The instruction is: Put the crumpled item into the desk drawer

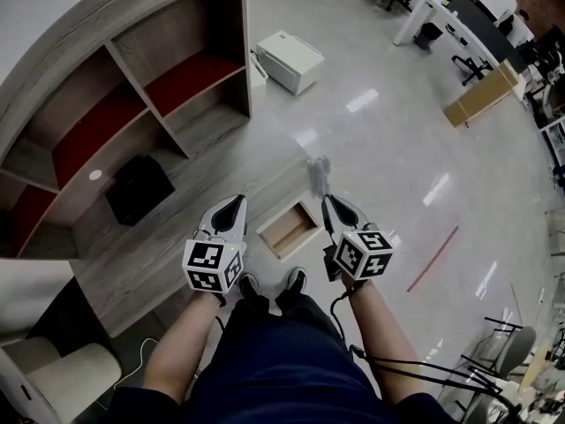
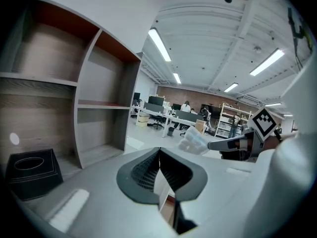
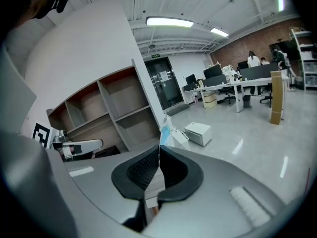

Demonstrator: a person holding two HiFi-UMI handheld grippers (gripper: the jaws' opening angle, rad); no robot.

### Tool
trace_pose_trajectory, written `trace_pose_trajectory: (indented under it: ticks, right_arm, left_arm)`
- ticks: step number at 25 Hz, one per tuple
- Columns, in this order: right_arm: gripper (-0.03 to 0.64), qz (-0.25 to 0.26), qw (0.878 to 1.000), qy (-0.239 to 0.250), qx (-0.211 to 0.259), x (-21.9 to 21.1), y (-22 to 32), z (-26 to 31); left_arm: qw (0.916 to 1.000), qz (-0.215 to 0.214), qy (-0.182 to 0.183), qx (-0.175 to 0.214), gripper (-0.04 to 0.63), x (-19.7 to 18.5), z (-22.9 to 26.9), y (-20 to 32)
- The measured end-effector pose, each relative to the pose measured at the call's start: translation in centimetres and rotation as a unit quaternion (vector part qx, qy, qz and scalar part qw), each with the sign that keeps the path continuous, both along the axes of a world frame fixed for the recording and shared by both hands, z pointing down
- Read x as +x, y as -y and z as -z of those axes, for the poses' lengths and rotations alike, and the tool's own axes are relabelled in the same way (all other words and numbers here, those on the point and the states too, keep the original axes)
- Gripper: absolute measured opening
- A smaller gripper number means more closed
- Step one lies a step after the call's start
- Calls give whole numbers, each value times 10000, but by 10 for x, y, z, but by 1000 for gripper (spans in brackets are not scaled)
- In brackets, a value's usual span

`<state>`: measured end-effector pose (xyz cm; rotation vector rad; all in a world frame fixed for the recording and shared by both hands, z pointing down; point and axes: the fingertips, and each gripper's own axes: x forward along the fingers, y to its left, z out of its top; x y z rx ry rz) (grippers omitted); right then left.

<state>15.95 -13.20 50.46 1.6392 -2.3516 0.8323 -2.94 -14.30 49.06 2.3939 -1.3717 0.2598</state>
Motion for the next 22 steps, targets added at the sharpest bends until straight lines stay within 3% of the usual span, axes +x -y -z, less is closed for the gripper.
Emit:
trace_pose_trajectory:
  ticks: [9, 22]
  right_arm:
    - [11, -209, 9993, -34, -292, 20, -21, -24]
    - [12, -146, 9827, 144, -1841, 5, -66, -175]
  left_arm:
    - [9995, -170, 52, -276, 5, 13, -24, -6]
    - [9951, -235, 346, -893, 5, 12, -77, -35]
